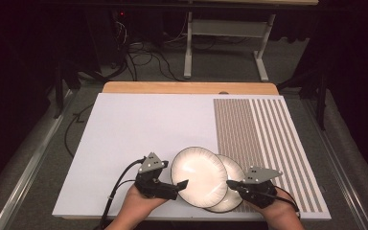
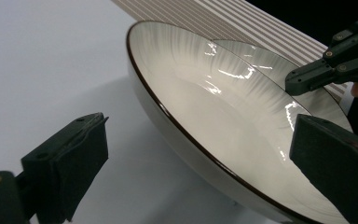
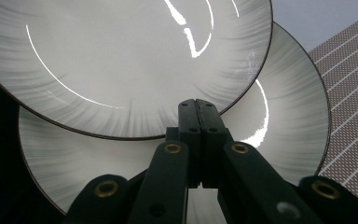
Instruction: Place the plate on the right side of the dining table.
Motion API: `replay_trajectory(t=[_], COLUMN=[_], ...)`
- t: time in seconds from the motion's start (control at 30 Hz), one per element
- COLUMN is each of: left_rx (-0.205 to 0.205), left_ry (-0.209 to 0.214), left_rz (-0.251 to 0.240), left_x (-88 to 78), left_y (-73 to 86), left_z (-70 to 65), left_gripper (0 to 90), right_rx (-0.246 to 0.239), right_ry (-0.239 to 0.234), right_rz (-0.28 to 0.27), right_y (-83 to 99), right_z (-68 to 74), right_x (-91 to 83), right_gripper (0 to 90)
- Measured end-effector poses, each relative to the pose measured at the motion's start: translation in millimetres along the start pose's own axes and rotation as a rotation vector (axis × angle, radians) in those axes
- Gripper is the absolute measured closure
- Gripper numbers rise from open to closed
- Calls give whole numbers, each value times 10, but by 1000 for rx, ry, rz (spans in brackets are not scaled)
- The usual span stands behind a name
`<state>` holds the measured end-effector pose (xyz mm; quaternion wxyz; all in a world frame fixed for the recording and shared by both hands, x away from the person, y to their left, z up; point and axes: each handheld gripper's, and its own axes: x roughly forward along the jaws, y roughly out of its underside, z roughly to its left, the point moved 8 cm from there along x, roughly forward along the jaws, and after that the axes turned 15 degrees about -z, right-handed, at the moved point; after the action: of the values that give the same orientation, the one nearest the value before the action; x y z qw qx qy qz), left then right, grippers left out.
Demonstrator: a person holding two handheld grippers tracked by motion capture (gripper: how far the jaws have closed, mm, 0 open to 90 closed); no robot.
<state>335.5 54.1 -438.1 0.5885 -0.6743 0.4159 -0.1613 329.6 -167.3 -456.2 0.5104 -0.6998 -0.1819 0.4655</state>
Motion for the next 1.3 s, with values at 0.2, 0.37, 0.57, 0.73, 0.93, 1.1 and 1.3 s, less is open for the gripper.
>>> replay_trajectory(t=[0.2,0.37,0.57,0.73,0.93,1.1,1.3], left_rx=[-72,-114,-139,-143,-167,-182,-199], left_ry=[23,35,20,5,-10,-12,-17], left_rz=[78,115,142,147,153,161,139], left_x=[84,120,131,130,124,126,132], left_y=[60,90,90,92,83,88,63], left_z=[-61,-80,-83,-61,-39,-15,-16], left_gripper=[154,210,341,416,484,512,557], right_rx=[3,-1,-3,3,3,0,-7], right_ry=[4,-1,-1,4,3,1,0], right_rz=[7,1,-2,-2,2,-3,-15], right_y=[-3,-2,-1,-2,-2,-4,-24], right_z=[10,5,7,11,13,13,24], right_x=[-6,-4,-3,-3,-7,-12,-22], right_gripper=[900,900,900,900,900,900,900])
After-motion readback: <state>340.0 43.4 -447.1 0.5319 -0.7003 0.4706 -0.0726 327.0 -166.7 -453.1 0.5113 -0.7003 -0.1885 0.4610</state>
